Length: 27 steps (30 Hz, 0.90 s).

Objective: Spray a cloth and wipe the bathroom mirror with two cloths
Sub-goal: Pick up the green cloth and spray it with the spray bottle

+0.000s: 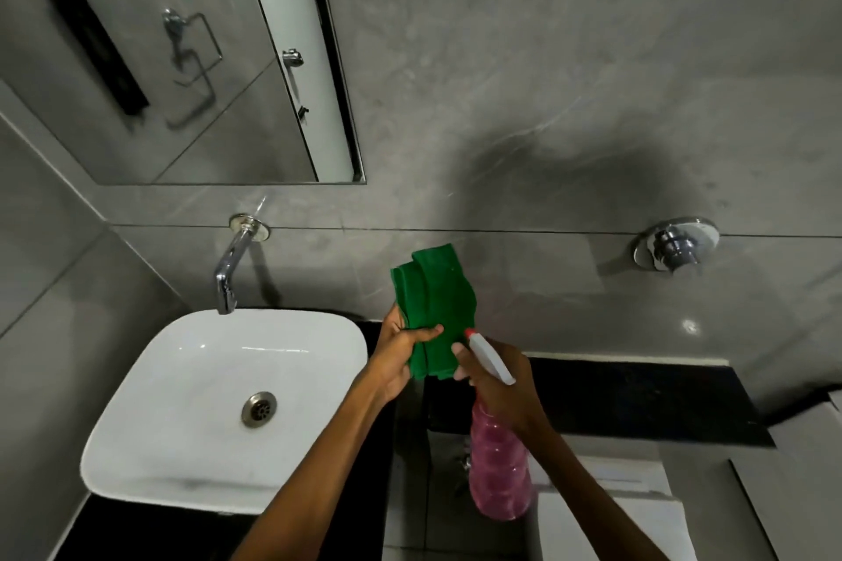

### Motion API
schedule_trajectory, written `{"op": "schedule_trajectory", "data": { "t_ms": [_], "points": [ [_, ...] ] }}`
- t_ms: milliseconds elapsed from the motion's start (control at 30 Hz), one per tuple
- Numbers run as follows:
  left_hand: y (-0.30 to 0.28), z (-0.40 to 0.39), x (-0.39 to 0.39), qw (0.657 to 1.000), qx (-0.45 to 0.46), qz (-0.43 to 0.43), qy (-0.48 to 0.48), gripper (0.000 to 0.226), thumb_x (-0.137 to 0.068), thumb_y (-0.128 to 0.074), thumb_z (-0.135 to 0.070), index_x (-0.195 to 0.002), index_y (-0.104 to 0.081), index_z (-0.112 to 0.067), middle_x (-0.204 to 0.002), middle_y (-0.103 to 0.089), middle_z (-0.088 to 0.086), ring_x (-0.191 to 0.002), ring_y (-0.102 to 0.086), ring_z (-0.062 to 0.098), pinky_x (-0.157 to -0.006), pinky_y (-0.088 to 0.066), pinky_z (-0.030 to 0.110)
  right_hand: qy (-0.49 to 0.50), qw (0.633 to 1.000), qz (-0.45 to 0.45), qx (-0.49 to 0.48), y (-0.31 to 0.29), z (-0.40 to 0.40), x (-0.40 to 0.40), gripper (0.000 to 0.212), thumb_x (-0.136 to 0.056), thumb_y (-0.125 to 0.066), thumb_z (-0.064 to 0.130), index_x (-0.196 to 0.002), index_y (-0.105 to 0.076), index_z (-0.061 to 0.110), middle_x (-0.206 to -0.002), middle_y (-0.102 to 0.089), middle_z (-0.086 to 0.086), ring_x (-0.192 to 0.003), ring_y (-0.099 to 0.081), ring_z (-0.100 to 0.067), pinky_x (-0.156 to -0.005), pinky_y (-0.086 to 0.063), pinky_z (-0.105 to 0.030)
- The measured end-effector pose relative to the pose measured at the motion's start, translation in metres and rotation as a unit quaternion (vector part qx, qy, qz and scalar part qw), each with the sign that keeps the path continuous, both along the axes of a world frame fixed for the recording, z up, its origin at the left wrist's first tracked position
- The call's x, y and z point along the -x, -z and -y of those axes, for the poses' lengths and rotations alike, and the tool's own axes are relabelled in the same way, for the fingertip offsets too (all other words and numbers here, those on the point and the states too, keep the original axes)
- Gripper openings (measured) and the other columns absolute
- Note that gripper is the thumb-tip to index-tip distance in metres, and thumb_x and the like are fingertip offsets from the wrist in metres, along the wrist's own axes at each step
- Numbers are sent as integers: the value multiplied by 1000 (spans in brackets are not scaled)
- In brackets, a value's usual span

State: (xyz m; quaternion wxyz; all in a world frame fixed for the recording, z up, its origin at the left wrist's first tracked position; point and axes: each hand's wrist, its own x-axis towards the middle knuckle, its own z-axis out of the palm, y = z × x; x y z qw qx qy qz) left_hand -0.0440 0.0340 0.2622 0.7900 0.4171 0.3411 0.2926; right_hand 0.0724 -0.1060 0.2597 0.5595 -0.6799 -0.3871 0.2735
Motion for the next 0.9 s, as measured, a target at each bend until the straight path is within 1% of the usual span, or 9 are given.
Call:
{"op": "schedule_trajectory", "data": {
  "t_ms": [100,233,300,433,500,567,700,800,900],
  "points": [
    [1,2,0,1000,1,-3,-5,57,-80,-72,15,-129,-64,-13,-124,-75,17,-112,-74,32,-82,-64,40,-1,999,-43,29,8,3,-1,54,-83,-73,68,-70,-71,16,-53,-68,-11,-48,-69,-22,-63,-62,-53],
    [4,6,-2,1000,-1,-19,-9,58,-81,-70,16,-133,-61,-9,-123,-76,16,-112,-74,33,-80,-64,39,-6,1000,0,28,20,11,-7,53,-82,-67,74,-81,-74,22,-62,-74,-7,-58,-74,-16,-72,-64,-36],
    [9,10,-4,1000,4,-27,-4,56,-82,-68,17,-131,-62,-10,-120,-77,14,-111,-74,33,-79,-64,39,12,998,-39,48,25,16,-10,52,-77,-70,75,-77,-74,23,-61,-71,-15,-52,-72,-22,-63,-63,-36],
    [22,22,-13,999,17,-49,4,56,-82,-67,18,-127,-64,-15,-117,-79,10,-109,-75,29,-78,-64,38,11,998,-39,50,42,25,-16,15,-88,-78,46,-80,-78,33,-62,-71,-15,-52,-70,-14,-58,-58,-22],
    [31,30,-18,998,27,-60,7,58,-81,-67,19,-127,-64,-17,-121,-77,12,-110,-75,30,-81,-64,40,12,998,-49,37,52,30,-26,11,-88,-82,33,-95,-80,25,-69,-73,-16,-56,-71,-18,-56,-59,-27],
    [42,37,-27,997,39,-73,6,58,-80,-66,20,-124,-66,-18,-124,-76,15,-114,-73,33,-86,-63,44,31,998,-34,50,66,36,-49,14,-87,-84,27,-88,-78,14,-72,-75,-14,-59,-73,-23,-55,-60,-32],
    [62,45,-42,993,65,-101,7,55,-80,-67,20,-115,-69,-22,-117,-78,8,-119,-69,34,-87,-62,44,70,996,-9,57,98,48,-105,4,-89,-80,19,-89,-76,20,-73,-75,1,-63,-71,-8,-56,-56,-24],
    [75,44,-55,990,79,-115,7,55,-80,-67,20,-119,-68,-19,-125,-74,13,-121,-67,37,-92,-59,48,159,985,-47,54,127,41,-147,16,-92,-74,2,-105,-73,-7,-91,-73,-29,-81,-71,-35,-75,-59,-49],
    [84,44,-61,989,82,-123,3,56,-79,-67,20,-123,-66,-15,-130,-72,17,-121,-67,37,-96,-58,50,240,966,-83,49,151,26,-175,21,-93,-71,-6,-107,-67,-21,-87,-68,-33,-73,-69,-13,-71,-58,-31]
  ]
}}
